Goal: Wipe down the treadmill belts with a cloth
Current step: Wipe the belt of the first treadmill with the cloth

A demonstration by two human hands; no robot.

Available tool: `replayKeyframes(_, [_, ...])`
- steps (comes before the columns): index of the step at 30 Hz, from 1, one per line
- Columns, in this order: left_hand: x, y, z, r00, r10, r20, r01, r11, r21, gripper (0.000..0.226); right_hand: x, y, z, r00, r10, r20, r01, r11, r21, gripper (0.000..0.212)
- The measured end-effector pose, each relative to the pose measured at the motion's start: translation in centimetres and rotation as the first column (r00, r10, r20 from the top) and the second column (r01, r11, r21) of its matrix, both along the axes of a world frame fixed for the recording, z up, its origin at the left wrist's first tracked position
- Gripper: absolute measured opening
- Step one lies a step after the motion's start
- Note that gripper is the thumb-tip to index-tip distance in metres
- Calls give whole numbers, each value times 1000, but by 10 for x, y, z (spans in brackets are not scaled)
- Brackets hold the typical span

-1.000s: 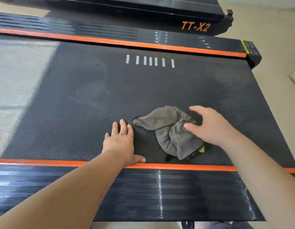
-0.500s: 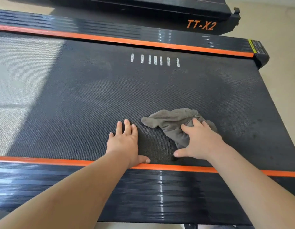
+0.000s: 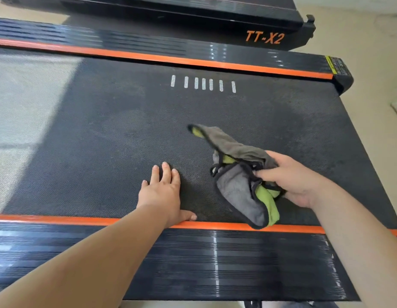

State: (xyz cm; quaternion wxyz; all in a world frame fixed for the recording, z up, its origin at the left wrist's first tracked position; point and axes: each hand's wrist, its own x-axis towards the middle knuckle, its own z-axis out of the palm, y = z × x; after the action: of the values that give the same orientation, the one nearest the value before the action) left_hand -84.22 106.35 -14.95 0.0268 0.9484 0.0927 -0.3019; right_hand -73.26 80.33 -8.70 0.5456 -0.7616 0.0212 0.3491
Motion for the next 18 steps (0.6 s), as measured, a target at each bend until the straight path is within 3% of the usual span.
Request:
replayKeyframes(2, [0, 0, 0, 1000, -1, -4, 1, 1000, 0, 141, 3, -12, -14, 974, 71, 217, 18, 923, -385, 35])
replayKeyframes(3, [0, 0, 0, 1000, -1, -1, 1, 1000, 0, 141, 3, -15, -18, 956, 109, 271, 38, 874, -484, 41])
replayKeyframes(6, [-1, 1, 0, 1000, -1, 3, 1, 1000, 1, 141, 2, -9, -18, 956, 121, 266, -1, 912, -411, 50])
replayKeyframes(7, [-1, 1, 0, 1000, 0, 1, 0, 1000, 2, 141, 1, -4, -15, 948, 195, 253, -77, 909, -410, 52])
replayKeyframes(8, [-1, 0, 0, 1000, 0, 0, 0, 1000, 2, 141, 0, 2, -10, 927, 311, 208, -187, 867, -461, 70])
replayKeyframes(10, [0, 0, 0, 1000, 0, 2, 0, 1000, 2, 141, -3, 16, -8, 841, 539, 52, -385, 662, -643, 125])
replayKeyframes(12, [0, 0, -1, 1000, 2, 3, -2, 1000, -1, 142, -13, 30, -13, 732, 681, -32, -384, 373, -845, 142])
replayKeyframes(13, [0, 0, -2, 1000, 2, 3, -2, 1000, -1, 142, -17, 35, -18, 705, 709, -4, -315, 308, -897, 136])
replayKeyframes(14, [0, 0, -2, 1000, 0, 4, 0, 1000, 2, 142, -21, 38, -23, 688, 724, 53, -250, 305, -919, 123])
replayKeyframes(16, [0, 1, -3, 1000, 0, 6, 0, 1000, 3, 141, -20, 40, -30, 674, 726, 137, -213, 369, -905, 87])
replayKeyframes(18, [0, 1, -3, 1000, -3, 3, 3, 1000, -1, 141, -9, 33, -35, 735, 660, 153, -239, 463, -853, 57])
